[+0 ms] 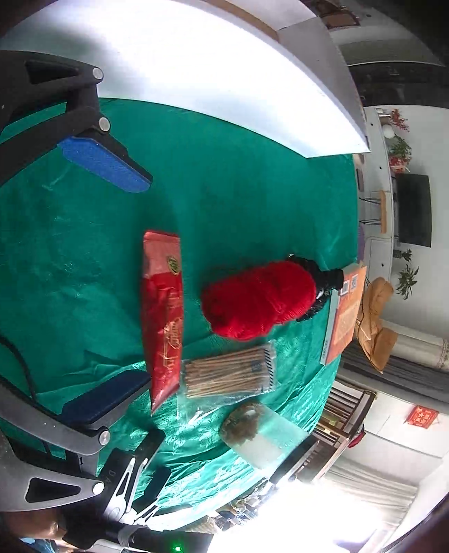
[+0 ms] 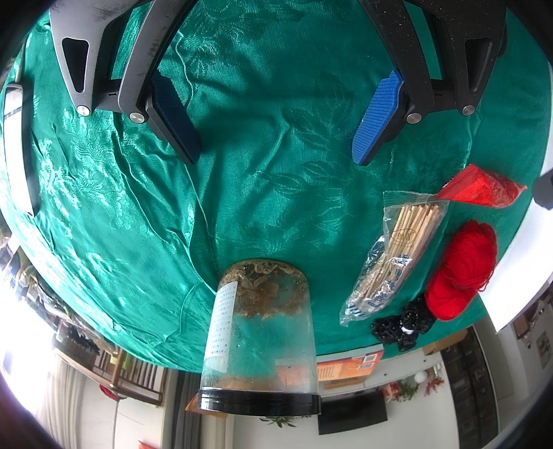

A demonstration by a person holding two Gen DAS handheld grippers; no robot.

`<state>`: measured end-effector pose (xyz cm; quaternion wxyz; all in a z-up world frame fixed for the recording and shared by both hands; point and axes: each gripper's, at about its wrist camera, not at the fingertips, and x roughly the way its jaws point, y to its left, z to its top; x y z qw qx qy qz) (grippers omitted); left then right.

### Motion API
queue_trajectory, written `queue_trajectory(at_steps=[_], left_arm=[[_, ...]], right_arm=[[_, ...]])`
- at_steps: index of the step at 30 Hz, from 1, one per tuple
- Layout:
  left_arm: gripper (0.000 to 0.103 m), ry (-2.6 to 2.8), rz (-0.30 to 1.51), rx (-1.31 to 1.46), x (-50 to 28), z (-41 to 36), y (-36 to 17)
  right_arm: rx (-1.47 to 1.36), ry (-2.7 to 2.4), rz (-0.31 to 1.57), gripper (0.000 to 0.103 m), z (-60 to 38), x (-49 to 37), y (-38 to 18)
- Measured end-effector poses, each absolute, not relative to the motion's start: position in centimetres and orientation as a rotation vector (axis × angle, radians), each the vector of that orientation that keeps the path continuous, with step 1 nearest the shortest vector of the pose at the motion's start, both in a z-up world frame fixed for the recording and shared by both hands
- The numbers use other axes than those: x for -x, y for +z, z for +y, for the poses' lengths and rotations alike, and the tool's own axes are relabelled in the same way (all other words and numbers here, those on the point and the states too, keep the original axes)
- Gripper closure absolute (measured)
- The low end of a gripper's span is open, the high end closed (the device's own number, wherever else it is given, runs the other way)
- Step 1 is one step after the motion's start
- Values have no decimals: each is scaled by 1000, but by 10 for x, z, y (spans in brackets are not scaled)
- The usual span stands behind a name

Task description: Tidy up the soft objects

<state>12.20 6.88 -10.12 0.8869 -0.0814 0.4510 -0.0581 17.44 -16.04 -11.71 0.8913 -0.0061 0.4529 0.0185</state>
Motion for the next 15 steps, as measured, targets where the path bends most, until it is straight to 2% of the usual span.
queue_trajectory(at_steps=[15], left_arm=[[0, -134, 943, 3, -103, 49, -128]], right_arm=[[13, 38, 940, 11, -160, -175, -117]])
